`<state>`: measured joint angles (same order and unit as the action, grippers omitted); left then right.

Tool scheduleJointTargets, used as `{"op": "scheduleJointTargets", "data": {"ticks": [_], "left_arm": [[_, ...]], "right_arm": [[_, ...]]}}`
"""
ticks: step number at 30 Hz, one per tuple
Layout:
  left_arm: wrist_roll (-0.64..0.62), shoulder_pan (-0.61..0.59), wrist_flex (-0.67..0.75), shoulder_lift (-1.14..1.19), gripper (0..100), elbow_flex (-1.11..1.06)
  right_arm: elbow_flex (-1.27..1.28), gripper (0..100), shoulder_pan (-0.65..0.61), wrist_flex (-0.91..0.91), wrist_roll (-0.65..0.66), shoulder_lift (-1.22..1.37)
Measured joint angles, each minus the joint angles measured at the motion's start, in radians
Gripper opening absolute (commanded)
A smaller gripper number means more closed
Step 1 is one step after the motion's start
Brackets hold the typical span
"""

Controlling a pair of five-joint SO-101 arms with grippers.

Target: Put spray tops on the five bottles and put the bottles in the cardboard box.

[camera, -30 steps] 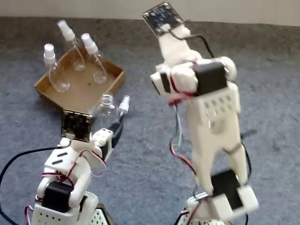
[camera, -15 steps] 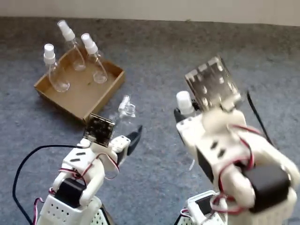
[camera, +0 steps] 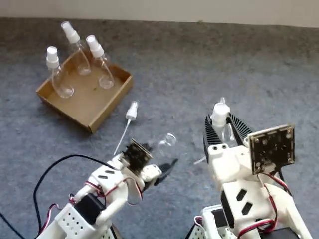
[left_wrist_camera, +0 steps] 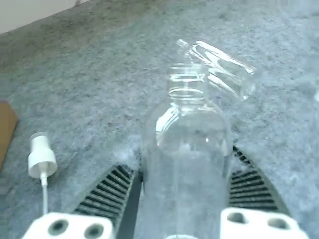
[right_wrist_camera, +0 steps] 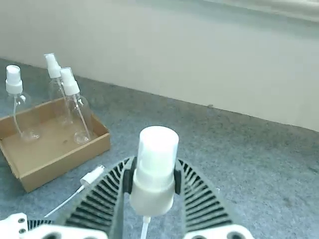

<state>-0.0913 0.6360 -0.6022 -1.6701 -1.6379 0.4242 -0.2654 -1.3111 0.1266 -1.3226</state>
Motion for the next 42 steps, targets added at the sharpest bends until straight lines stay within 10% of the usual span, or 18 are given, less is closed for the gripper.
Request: {"op": "scheduleJointTargets", "data": {"ticks": [7,42], "left_arm": [[0.157,0.130,0.061,0.002,8,-0.040],[0.167,0.146,0.066,0.002,8,-0.040]], "right_arm": [[0.066,0.4,0.008,0.037,-0.025,-0.029],[0.068,0.4,0.009,0.143,-0.025,-0.035]]}}
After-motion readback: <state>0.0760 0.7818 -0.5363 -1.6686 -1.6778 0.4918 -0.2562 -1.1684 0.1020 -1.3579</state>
